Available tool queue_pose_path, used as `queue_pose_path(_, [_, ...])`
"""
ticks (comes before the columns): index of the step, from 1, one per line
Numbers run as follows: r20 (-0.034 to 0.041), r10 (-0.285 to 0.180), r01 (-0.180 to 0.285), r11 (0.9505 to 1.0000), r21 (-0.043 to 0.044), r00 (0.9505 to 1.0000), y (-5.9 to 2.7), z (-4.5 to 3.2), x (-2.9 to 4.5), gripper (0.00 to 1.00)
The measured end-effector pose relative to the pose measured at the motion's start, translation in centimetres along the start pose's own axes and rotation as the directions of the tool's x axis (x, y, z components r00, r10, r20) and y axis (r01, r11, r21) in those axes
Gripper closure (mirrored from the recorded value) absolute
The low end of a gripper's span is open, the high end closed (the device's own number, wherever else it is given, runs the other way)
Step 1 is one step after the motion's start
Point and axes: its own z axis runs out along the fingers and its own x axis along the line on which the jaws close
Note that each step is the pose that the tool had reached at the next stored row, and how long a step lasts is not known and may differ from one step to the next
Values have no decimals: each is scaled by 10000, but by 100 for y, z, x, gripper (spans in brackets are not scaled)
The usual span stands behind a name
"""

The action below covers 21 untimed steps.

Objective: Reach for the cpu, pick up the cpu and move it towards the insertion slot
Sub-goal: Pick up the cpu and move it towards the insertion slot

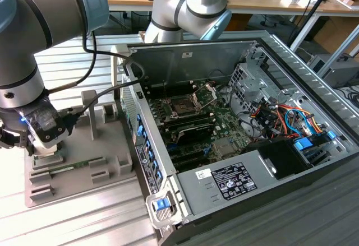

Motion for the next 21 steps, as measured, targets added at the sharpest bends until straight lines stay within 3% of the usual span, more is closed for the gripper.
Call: queue_pose_path(21, [-1, -1, 1, 10000, 0, 10000, 2, -62, 0, 45])
